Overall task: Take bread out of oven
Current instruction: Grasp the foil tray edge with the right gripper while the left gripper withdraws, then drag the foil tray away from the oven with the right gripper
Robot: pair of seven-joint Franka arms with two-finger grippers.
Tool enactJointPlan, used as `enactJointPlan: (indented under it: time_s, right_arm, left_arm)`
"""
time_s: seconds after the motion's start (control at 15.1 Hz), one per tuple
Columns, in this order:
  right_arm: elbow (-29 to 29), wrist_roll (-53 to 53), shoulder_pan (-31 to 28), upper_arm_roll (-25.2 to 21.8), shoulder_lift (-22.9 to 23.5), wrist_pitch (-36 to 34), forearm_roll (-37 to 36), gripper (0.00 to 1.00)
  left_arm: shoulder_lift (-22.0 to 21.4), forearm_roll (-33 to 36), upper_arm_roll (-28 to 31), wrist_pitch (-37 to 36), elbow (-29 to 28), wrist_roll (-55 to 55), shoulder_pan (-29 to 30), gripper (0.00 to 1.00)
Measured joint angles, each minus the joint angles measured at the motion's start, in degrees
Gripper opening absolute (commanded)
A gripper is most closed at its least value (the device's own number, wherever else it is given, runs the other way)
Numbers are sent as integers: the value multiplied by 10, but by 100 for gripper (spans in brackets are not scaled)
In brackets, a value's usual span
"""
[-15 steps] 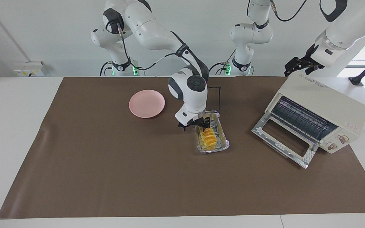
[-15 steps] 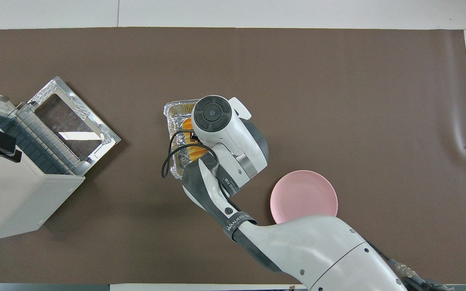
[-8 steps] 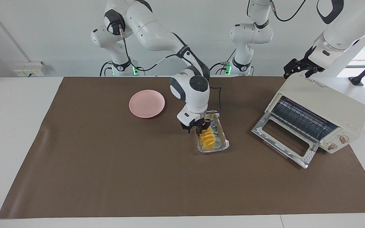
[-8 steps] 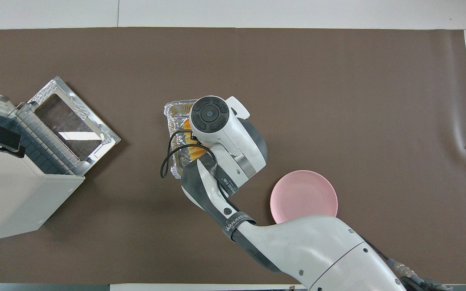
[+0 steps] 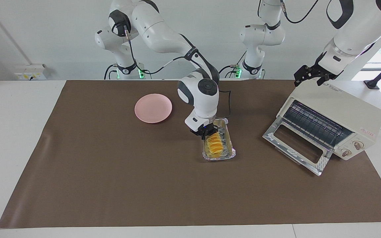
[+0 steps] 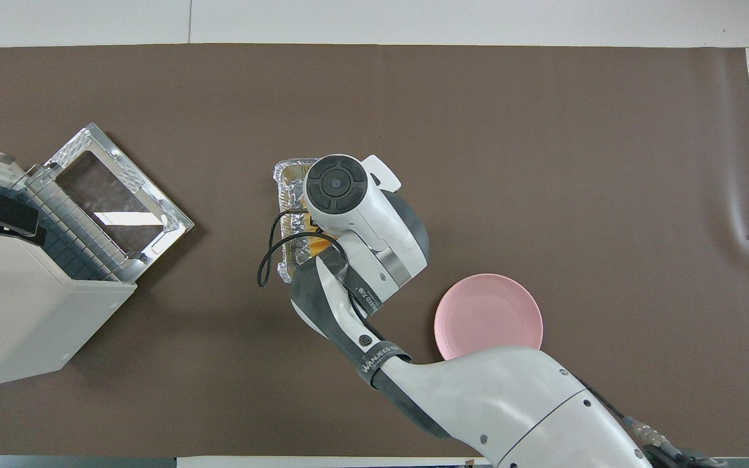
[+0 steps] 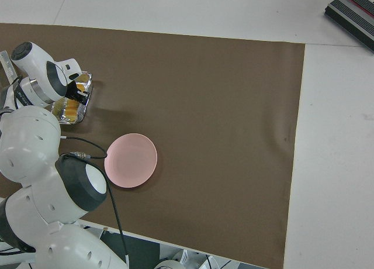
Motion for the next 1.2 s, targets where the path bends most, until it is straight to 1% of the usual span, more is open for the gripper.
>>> enactJointPlan:
  time_s: [0.2, 0.46, 0.66, 0.8, 1.0, 1.2]
  right_arm:
    - [9, -8, -18, -3, -14, -36, 0, 0]
    - [15, -42, -68, -5, -57, -99, 1, 0]
    - [15, -133, -137, -9, -86, -149, 2, 0]
    - [11, -197, -193, -9, -93, -165, 3, 0]
    - [-15, -256, -254, -9, -95, -164, 4, 0]
    - [-75, -299, -289, -8, -105, -102, 12, 0]
  left_arm:
    - [0, 0, -4, 11, -16, 0, -1, 100]
    - [-1, 0, -4, 12, -16, 0, -5, 100]
    - [-3, 0, -4, 13, -16, 0, -5, 100]
    - [-6, 0, -3, 14, -16, 0, -5, 100]
    - [-9, 0, -2, 14, -16, 0, -5, 100]
    - [-9, 0, -1, 14, -16, 0, -5, 100]
